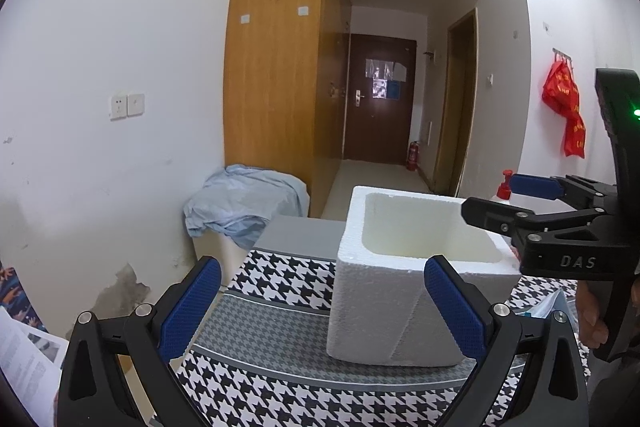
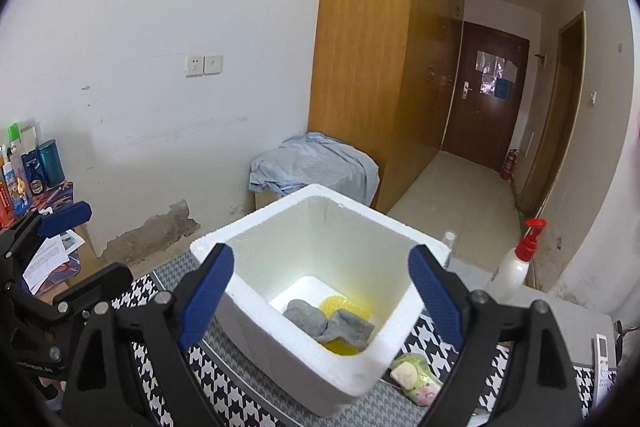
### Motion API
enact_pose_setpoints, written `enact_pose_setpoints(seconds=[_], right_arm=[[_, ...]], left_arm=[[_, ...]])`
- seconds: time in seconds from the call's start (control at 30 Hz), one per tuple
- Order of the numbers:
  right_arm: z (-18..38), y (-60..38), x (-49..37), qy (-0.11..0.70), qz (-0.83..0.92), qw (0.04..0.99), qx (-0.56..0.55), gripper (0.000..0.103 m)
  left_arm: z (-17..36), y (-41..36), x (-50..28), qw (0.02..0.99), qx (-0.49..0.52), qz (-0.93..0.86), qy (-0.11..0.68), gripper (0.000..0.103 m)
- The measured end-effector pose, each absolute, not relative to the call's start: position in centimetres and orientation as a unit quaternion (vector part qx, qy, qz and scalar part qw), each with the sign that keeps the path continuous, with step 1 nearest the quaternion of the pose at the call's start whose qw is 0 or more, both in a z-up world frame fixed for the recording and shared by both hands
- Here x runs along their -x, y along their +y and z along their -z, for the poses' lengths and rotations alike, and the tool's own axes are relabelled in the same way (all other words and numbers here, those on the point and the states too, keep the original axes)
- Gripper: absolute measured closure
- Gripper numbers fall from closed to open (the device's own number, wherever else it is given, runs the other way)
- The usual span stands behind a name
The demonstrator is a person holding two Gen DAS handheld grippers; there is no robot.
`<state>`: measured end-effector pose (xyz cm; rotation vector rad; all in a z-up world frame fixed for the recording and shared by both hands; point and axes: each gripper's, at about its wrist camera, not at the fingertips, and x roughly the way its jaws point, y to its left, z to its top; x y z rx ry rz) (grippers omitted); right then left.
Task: Organize soft objects
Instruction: 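Move both tools back toward the white face masks on the table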
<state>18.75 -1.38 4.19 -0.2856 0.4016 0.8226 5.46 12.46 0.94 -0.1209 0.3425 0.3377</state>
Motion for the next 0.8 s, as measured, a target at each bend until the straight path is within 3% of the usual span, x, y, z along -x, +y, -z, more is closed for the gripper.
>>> enact_pose_setpoints(seconds=[0.8], right_arm=[[-5.0,-8.6,-16.5,0.162,-0.368,0.910,0.098,0.011]], left_arm=[[-2.1,6.8,-6.0,0.979,0.037,-0.114,0.167,0.001]])
